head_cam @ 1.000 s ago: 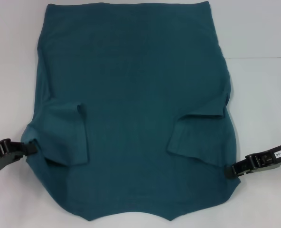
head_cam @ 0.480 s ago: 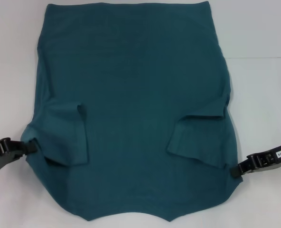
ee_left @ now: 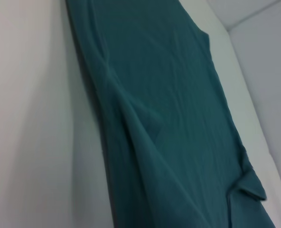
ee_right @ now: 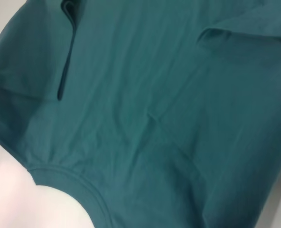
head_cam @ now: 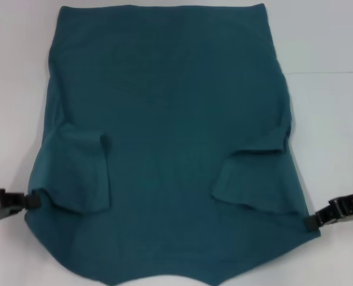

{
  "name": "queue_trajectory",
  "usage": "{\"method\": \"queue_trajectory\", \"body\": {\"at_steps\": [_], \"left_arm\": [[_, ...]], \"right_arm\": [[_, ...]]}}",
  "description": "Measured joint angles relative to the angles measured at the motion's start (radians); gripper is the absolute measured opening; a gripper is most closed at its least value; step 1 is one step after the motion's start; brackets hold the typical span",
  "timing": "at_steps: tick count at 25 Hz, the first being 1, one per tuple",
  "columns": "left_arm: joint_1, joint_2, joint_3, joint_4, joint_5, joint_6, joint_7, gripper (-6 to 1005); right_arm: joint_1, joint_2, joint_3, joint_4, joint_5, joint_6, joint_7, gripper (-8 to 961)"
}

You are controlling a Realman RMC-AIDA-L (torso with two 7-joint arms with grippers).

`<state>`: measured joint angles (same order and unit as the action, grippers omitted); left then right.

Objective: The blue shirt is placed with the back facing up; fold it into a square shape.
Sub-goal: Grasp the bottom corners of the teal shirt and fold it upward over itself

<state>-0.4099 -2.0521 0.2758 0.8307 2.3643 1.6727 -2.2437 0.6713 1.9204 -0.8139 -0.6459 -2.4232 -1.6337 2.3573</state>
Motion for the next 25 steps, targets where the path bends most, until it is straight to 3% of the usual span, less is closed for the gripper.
{"method": "queue_trajectory", "body": {"at_steps": [5,10,16,20,25], "left_arm": [[0.026,0.008,0.000,0.061,0.079,0.118,0.018,0],[0.068,0.001,-0.007,0.085,0.135,0.191,0.042,0],[0.075,0.001,-0.008,0.085,0.135,0.226,0.052,-1],[0.012,0.012,-0.007,0.052,0.130,0.191,0.034,-1],[-0.114,0.038,0.000,-0.062,0.130,0.020,-0.066,0]], "right_arm": [[-0.018,-0.016,-0.006,0.001,-0.002,-0.087,-0.029,12],[-0.047,-0.016,-0.010,-0.002,-0.005,-0.154,-0.047,12],[-0.076,-0.018,0.015,-0.004,-0.004,-0.180,-0.056,13],[-0.055,-0.018,0.108,-0.002,0.003,-0.094,-0.057,13],[-0.020,-0.014,0.198,0.014,0.014,0.005,-0.044,13]]}}
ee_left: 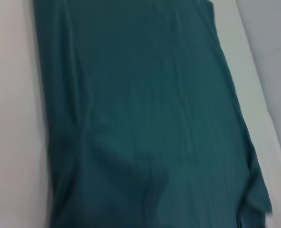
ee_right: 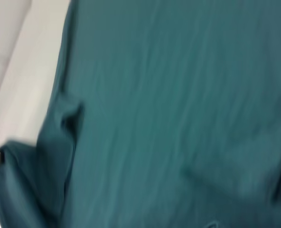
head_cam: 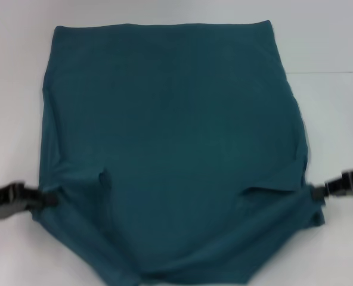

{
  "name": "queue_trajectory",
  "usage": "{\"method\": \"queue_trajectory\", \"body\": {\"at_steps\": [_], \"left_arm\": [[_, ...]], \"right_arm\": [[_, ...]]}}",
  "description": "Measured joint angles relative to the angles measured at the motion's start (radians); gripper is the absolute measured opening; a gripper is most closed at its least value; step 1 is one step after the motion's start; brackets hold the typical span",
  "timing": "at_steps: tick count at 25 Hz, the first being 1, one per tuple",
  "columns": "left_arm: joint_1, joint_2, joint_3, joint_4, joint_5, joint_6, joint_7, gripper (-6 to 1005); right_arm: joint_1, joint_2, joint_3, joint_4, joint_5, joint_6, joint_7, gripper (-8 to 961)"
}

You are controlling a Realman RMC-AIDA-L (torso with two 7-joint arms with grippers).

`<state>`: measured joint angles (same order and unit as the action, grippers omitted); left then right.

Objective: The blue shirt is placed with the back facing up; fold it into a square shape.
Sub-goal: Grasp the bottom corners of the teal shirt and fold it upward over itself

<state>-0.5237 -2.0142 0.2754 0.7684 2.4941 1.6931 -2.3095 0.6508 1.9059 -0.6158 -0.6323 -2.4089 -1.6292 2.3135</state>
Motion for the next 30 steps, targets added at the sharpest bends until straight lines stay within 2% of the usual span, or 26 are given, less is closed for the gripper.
{"method": "queue_trajectory", "body": {"at_steps": [4,8,14,15,16,17,20,26,30], "left_arm": [[-0.085,0.011,0.002,-0.059,0.000,-0.105,-0.048,0],[-0.147,0.014,0.007,-0.093,-0.005,-0.199,-0.073,-1],[-0.211,0.013,0.013,-0.142,-0.017,-0.385,-0.087,-1],[-0.221,0.012,0.014,-0.151,-0.018,-0.417,-0.086,-1],[-0.232,0.010,0.022,-0.163,-0.019,-0.461,-0.083,-1],[-0.247,0.005,0.048,-0.180,-0.019,-0.528,-0.079,0],[-0.265,-0.006,0.099,-0.197,-0.020,-0.616,-0.080,0],[-0.295,-0.036,0.200,-0.202,-0.020,-0.793,-0.084,0],[-0.308,-0.044,0.223,-0.197,-0.020,-0.857,-0.082,-1]], "right_arm": [[0.025,0.010,0.051,0.006,0.048,0.090,0.016,13],[0.031,0.020,0.056,0.008,0.137,0.202,0.032,13],[0.044,0.062,0.034,0.008,0.204,0.420,0.025,13],[0.049,0.070,0.025,0.008,0.204,0.458,0.020,13],[0.060,0.084,-0.008,0.010,0.203,0.551,0.013,12],[0.060,0.084,-0.008,0.010,0.203,0.551,0.013,12],[0.081,0.096,-0.072,0.026,0.202,0.672,0.011,12],[0.121,0.102,-0.169,0.043,0.201,0.825,0.018,12],[0.145,0.103,-0.198,0.051,0.201,0.897,0.018,12]]}}
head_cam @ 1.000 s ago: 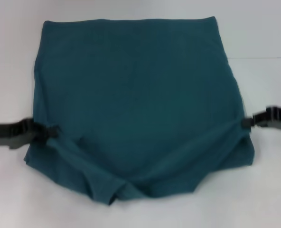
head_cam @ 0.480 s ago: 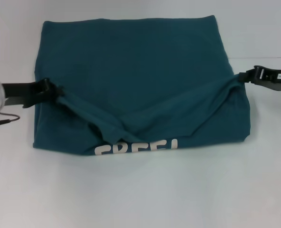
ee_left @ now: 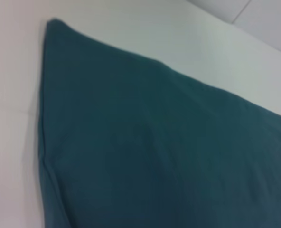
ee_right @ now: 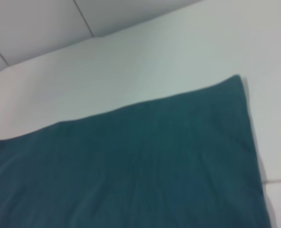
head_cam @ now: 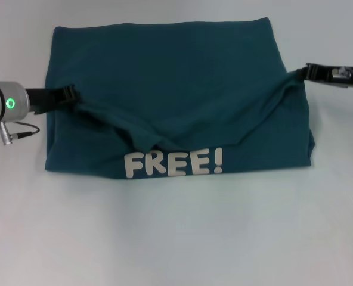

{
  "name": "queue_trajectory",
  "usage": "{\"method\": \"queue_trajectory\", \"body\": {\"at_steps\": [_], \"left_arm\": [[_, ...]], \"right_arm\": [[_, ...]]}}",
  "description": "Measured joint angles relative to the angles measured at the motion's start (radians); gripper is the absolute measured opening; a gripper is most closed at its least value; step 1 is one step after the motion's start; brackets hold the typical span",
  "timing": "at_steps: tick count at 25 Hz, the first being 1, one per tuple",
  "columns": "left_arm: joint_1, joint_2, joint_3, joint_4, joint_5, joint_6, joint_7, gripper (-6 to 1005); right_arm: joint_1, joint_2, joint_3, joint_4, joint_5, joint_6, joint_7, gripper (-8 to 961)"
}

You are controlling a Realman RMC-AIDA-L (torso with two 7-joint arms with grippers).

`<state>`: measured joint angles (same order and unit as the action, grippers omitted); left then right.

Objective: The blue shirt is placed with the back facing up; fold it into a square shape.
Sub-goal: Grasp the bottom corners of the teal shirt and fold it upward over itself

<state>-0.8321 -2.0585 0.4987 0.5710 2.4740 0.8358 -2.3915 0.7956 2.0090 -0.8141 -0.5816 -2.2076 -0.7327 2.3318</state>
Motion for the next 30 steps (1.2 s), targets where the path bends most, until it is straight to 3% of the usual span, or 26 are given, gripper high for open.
{"method": "queue_trajectory", "body": {"at_steps": [7,15,30], "left_arm": [[-0.032,0.007,0.028,-0.001,0.000,-0.080,0.005,0],[-0.041,-0.009,0.102,-0.009,0.001,-0.180,-0.001,0],[-0.060,-0.007,0.104,-0.002,0.009,-0.206,-0.015,-1]], "right_arm": [[0.042,-0.012,-0.025,0.002,-0.011,0.073,0.000,13],[0.089,-0.013,-0.035,0.047,-0.071,0.151,0.001,12],[0.127,-0.027,-0.037,0.078,-0.101,0.200,-0.001,13]]}}
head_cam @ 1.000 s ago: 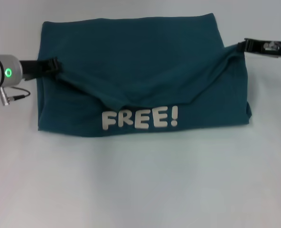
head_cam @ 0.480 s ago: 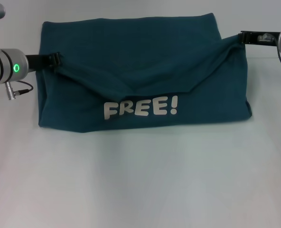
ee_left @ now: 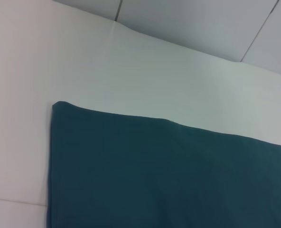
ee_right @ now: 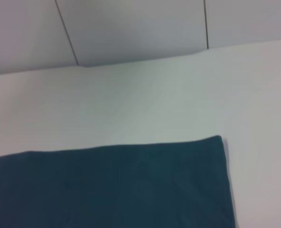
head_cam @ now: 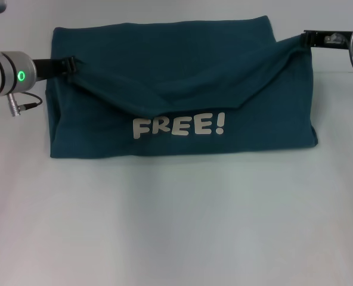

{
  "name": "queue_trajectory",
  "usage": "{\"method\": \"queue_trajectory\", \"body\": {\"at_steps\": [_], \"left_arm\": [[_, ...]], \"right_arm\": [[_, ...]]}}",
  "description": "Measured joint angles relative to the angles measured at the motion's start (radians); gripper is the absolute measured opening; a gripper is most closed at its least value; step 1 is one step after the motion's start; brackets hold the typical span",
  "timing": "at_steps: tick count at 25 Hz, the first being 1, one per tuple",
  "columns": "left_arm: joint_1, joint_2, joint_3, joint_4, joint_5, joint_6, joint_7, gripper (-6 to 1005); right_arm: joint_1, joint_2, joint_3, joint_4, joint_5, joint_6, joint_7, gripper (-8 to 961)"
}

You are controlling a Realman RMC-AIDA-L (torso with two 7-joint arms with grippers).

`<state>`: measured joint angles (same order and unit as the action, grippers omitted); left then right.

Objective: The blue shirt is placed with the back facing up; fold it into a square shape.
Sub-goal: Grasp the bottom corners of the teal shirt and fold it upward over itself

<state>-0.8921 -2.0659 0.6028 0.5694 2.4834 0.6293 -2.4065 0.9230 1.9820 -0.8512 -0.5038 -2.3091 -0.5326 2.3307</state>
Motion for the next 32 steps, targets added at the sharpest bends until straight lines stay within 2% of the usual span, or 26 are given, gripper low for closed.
{"method": "queue_trajectory", "body": {"at_steps": [13,20,24,28,30,32], "left_arm": [[0.015,-0.013,0.000,-0.005,-0.003,-0.016,0.004,-1],[0.023,-0.023,-0.010,0.003,-0.017,-0.040,-0.027,75],[0.042,-0.041,-0.011,0.039,-0.043,-0.037,-0.027,118],[0.100,-0.064,-0.006,0.134,-0.126,0.035,-0.022,289],[0.136,-0.062,-0.003,0.168,-0.182,0.106,-0.012,371],[0.177,-0.044,-0.003,0.181,-0.246,0.194,0.004,449]], "right_arm": [[0.000,0.006,-0.060,0.045,-0.015,0.033,-0.006,32],[0.009,0.009,-0.066,0.054,-0.077,0.039,0.002,55],[0.006,0.009,-0.055,0.051,-0.071,0.019,0.004,211],[-0.030,0.000,-0.016,0.005,-0.004,-0.085,0.002,387],[-0.078,-0.002,0.004,-0.052,0.072,-0.181,-0.005,485],[-0.136,-0.002,0.012,-0.107,0.155,-0.272,-0.012,552]]}}
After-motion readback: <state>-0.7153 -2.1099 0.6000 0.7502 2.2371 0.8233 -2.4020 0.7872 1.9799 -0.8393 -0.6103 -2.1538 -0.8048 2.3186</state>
